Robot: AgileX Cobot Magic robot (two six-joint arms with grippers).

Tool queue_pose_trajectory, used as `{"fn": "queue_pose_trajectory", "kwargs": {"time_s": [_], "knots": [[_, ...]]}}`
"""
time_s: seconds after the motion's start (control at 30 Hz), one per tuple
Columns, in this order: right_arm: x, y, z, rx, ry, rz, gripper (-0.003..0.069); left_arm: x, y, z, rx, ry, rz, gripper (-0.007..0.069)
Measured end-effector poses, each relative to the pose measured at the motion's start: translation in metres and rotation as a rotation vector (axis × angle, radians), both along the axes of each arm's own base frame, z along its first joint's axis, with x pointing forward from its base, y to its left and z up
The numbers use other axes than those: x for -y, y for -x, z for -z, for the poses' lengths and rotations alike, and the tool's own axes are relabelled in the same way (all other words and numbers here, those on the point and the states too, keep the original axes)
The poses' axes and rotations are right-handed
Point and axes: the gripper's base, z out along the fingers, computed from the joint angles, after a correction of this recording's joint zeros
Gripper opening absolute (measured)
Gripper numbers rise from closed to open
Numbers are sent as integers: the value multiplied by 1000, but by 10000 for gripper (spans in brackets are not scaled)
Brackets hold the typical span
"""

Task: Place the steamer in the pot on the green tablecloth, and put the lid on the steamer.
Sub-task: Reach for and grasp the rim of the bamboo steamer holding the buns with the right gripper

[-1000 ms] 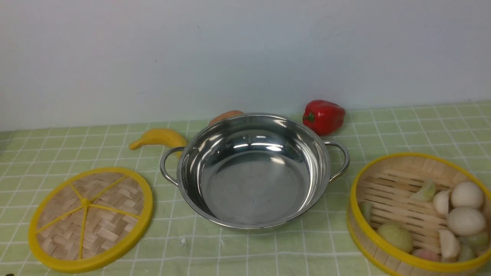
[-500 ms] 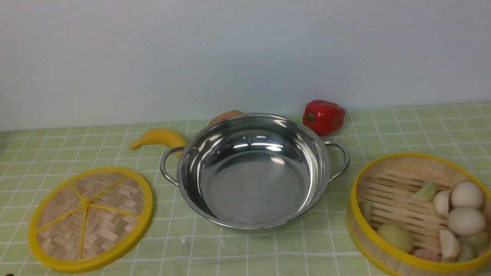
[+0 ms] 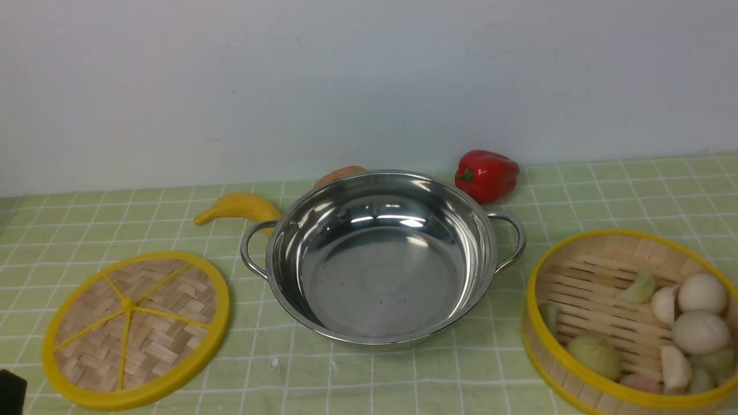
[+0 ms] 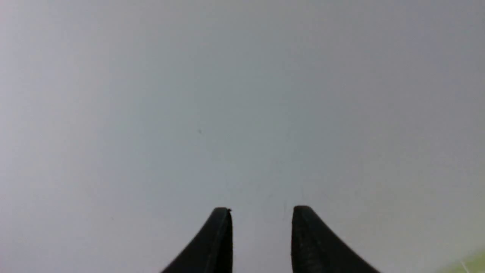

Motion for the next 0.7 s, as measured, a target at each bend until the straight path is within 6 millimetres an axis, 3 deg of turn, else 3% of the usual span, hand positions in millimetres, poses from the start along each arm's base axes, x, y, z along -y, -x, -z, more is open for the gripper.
{"fn": "queue_pose_trajectory", "kwargs": {"time_s": [0.1, 0.27, 0.43, 0.47, 0.5, 0.53, 0.57, 0.6, 0.63, 0.7], "knots": [[1, 3, -6, 68, -10, 3, 240, -1, 0, -5, 64, 118, -9, 243], [1, 6, -11, 135, -43, -6, 240, -2, 0, -8, 106, 138, -22, 243], [3, 18, -27, 358, -86, -13, 240, -9, 4, -23, 286, 188, -77, 243], [5, 27, -42, 471, -56, 22, 240, -13, 9, -38, 442, 231, -106, 243], [5, 28, -45, 483, -51, 28, 240, -14, 10, -41, 460, 235, -108, 243], [7, 38, -69, 568, 7, 97, 240, -16, 21, -66, 633, 215, -123, 243], [7, 38, -69, 570, 19, 108, 240, -16, 22, -69, 652, 210, -123, 243], [8, 43, -85, 597, 63, 166, 240, -15, 28, -83, 726, 180, -127, 243], [11, 48, -112, 611, 123, 255, 240, -13, 37, -110, 824, 93, -128, 243], [14, 39, -143, 518, 233, 378, 240, -8, 37, -141, 839, -61, -130, 243]]}}
